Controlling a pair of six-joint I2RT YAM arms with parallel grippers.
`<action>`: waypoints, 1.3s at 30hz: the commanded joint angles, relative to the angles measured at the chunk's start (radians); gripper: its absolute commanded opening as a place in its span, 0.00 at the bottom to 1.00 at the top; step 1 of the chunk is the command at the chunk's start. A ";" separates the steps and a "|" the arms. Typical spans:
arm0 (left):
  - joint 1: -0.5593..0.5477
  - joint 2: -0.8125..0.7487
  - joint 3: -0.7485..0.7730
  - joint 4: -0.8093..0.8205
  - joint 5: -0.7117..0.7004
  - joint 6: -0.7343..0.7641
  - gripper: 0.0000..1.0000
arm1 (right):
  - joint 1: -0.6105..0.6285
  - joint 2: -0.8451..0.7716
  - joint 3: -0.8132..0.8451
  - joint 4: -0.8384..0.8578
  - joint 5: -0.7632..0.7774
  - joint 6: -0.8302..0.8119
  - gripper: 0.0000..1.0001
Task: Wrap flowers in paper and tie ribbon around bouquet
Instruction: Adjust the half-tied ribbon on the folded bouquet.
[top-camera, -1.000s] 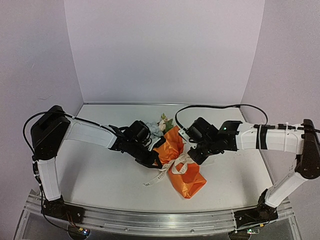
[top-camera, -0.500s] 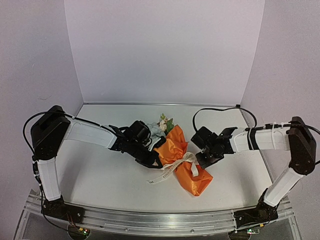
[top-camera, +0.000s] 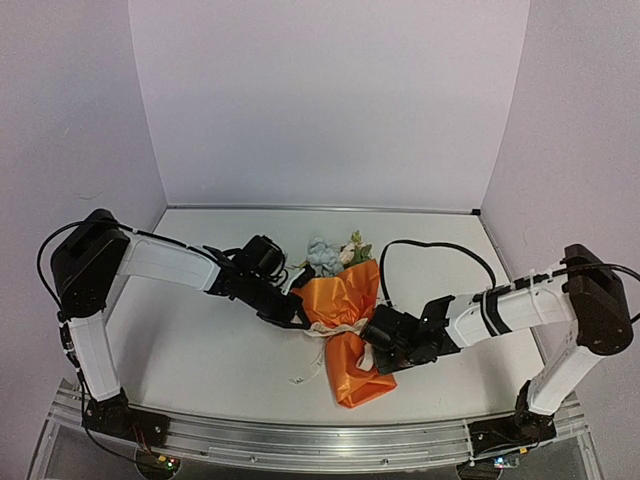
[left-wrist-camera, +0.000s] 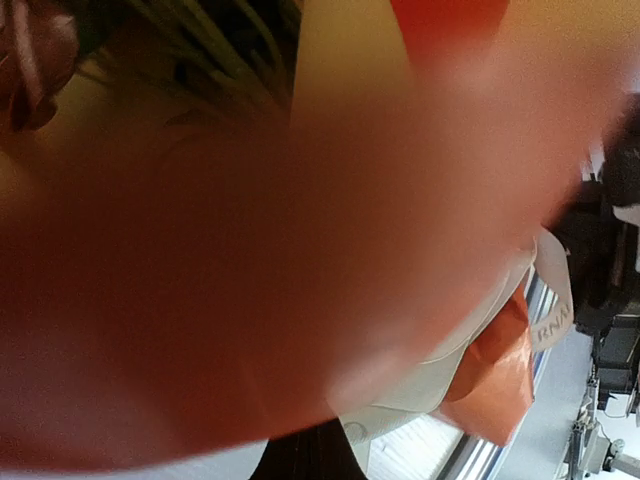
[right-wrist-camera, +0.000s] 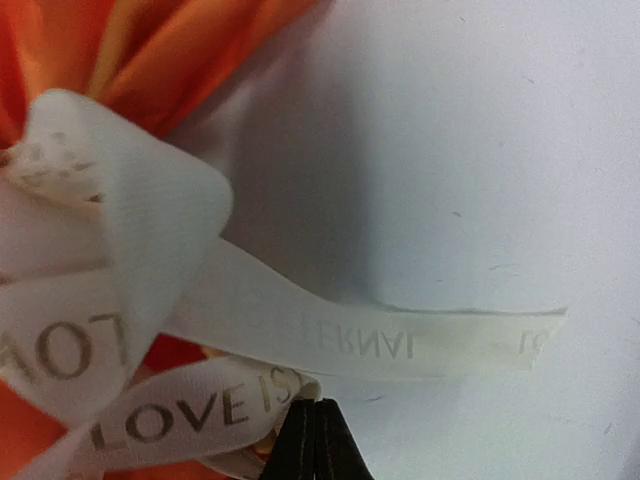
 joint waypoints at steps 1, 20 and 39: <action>0.035 -0.114 -0.055 -0.001 0.002 0.055 0.00 | 0.068 0.002 0.096 0.029 0.142 0.163 0.00; 0.048 -0.174 -0.095 -0.030 0.087 0.139 0.00 | 0.070 -0.127 0.247 -0.180 -0.185 -0.149 0.44; 0.045 -0.188 -0.126 -0.008 0.021 0.136 0.00 | 0.076 0.056 0.328 -0.064 -0.280 0.190 0.46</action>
